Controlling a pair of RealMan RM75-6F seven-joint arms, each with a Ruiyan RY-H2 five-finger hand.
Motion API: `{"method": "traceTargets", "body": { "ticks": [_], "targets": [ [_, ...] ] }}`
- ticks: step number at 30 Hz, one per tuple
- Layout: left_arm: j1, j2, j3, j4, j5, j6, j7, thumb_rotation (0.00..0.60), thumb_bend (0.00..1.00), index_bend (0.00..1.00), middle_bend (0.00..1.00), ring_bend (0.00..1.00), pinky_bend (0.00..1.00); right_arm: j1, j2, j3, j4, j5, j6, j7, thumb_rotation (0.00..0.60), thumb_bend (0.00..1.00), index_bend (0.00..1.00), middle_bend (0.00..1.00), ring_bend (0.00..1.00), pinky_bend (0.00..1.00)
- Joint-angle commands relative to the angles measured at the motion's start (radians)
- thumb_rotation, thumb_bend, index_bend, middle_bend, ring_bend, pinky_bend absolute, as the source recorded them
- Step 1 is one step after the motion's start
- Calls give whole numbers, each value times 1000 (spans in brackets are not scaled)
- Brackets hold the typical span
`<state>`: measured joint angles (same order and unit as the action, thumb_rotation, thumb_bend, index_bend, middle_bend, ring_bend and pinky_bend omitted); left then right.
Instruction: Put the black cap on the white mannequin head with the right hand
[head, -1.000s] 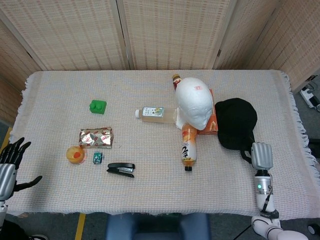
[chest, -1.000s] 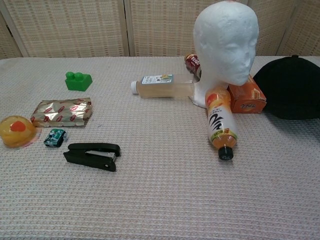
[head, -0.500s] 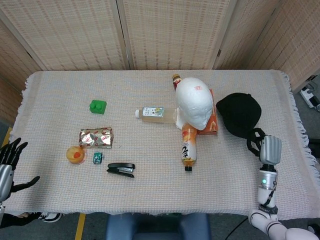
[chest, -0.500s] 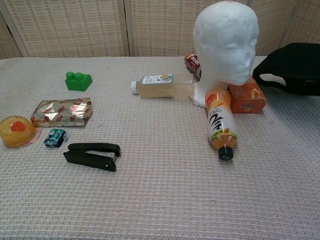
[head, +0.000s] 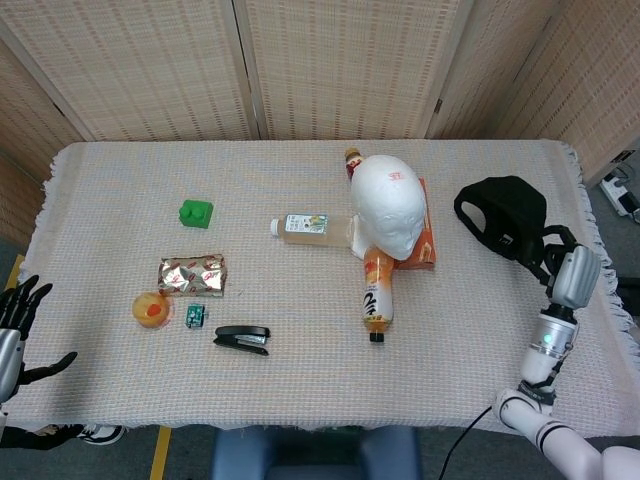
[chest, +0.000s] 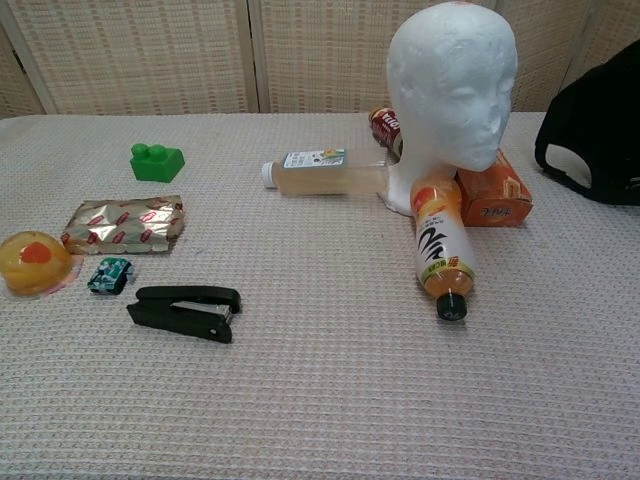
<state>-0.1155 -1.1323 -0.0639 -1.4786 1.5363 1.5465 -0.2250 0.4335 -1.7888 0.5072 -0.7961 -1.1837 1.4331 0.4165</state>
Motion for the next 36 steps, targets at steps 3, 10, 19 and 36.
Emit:
{"method": "traceTargets", "body": {
  "ticks": [3, 10, 19, 36],
  "targets": [
    [-1, -1, 1, 3, 2, -2, -2, 600, 126, 124, 0, 0, 8, 44, 24, 44, -74, 12, 27, -31, 600, 527, 803, 1000, 1000, 1000],
    [-5, -4, 0, 9, -5, -15, -4, 600, 126, 123, 0, 0, 7, 132, 44, 100, -151, 5, 62, -123, 600, 523, 803, 1000, 1000, 1000],
    [-8, -10, -7, 15, -14, -22, -2, 600, 126, 124, 0, 0, 7, 248, 73, 112, -292, -57, 99, -267, 600, 515, 803, 1000, 1000, 1000],
    [0, -3, 1, -7, -2, -10, 34, 600, 125, 123, 0, 0, 6, 226, 102, -76, -471, -174, 96, -356, 600, 509, 803, 1000, 1000, 1000]
  ]
}}
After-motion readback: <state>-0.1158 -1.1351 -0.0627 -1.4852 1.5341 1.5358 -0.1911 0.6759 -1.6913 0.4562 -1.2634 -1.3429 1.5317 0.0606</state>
